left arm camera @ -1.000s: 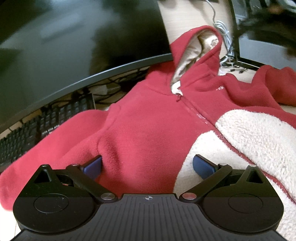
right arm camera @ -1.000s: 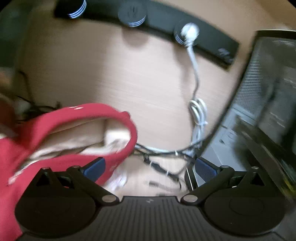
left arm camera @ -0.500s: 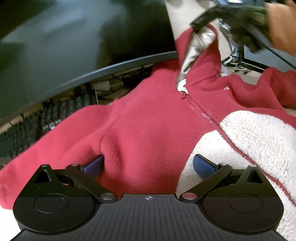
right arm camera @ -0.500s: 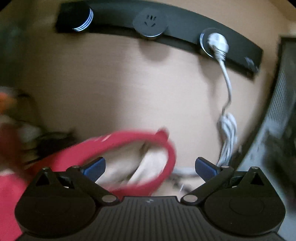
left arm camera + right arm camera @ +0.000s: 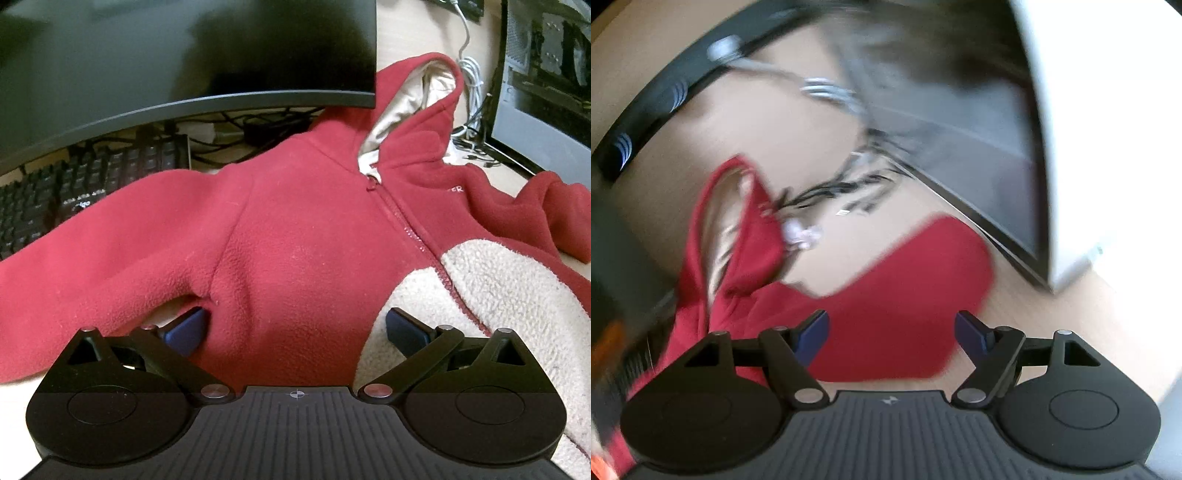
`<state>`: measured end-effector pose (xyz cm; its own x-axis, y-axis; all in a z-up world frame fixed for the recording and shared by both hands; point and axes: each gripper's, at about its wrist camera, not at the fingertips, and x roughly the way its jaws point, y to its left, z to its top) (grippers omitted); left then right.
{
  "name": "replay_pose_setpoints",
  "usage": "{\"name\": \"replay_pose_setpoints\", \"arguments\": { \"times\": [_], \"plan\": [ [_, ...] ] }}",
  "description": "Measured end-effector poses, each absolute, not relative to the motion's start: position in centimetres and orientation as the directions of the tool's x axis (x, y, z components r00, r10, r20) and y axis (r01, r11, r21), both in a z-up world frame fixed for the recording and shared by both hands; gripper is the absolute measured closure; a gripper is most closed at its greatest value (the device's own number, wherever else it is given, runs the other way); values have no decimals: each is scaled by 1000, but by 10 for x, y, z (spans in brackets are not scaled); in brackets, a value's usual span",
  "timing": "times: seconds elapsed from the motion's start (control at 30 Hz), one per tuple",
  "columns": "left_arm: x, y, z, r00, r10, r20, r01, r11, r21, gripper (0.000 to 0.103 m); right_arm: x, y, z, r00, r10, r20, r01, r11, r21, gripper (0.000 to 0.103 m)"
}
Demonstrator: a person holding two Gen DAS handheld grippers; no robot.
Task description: Fold clothes
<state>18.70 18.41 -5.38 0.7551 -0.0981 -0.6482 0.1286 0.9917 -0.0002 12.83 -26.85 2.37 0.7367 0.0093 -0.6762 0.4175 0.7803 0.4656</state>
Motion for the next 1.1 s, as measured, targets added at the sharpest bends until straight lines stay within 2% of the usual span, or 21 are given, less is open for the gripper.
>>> {"name": "replay_pose_setpoints", "arguments": {
  "times": [0.13, 0.27, 0.4, 0.47, 0.5, 0.63, 0.7, 0.8, 0.87, 0.93, 1.03, 1.1],
  "plan": [
    [187, 184, -54, 756, -97, -647, 129, 992, 2, 0, 136, -279, 6, 744, 23, -668, 462, 704, 539, 15],
    [186, 184, -54, 758, -95, -645, 128, 992, 5, 0, 148, -286, -9, 750, 34, -661, 490, 644, 588, 14],
    [184, 180, -53, 765, -75, -640, 123, 992, 30, 0, 168, -273, 8, 739, 16, -674, 493, 669, 556, 13],
    [182, 176, -53, 772, -55, -633, 118, 991, 58, 0, 178, -263, 21, 745, 14, -667, 478, 686, 548, 2],
    [181, 174, -53, 777, -44, -628, 116, 990, 75, 0, 187, -260, 22, 734, 11, -679, 483, 696, 532, 1],
    [176, 165, -52, 801, 2, -599, 107, 984, 145, 0, 220, -248, 7, 666, -18, -746, 503, 749, 431, 2],
    [172, 162, -52, 813, 20, -582, 99, 980, 172, 0, 225, -243, -5, 637, -29, -770, 496, 780, 382, 13],
    [170, 162, -51, 819, 26, -573, 94, 979, 179, 0, 214, -236, -7, 677, -36, -735, 424, 835, 350, 38],
    [171, 164, -51, 818, 19, -575, 97, 981, 171, 0, 208, -233, -2, 711, -27, -702, 364, 869, 335, 63],
    [174, 168, -51, 810, 0, -587, 103, 985, 142, 0, 206, -231, 16, 755, -24, -656, 307, 896, 320, 77],
    [176, 173, -52, 803, -19, -596, 103, 989, 106, 0, 202, -211, 59, 851, 3, -524, 158, 952, 262, 81],
    [176, 173, -52, 804, -20, -594, 102, 989, 106, 0, 195, -180, 87, 905, 92, -415, -9, 980, 198, 81]
  ]
}}
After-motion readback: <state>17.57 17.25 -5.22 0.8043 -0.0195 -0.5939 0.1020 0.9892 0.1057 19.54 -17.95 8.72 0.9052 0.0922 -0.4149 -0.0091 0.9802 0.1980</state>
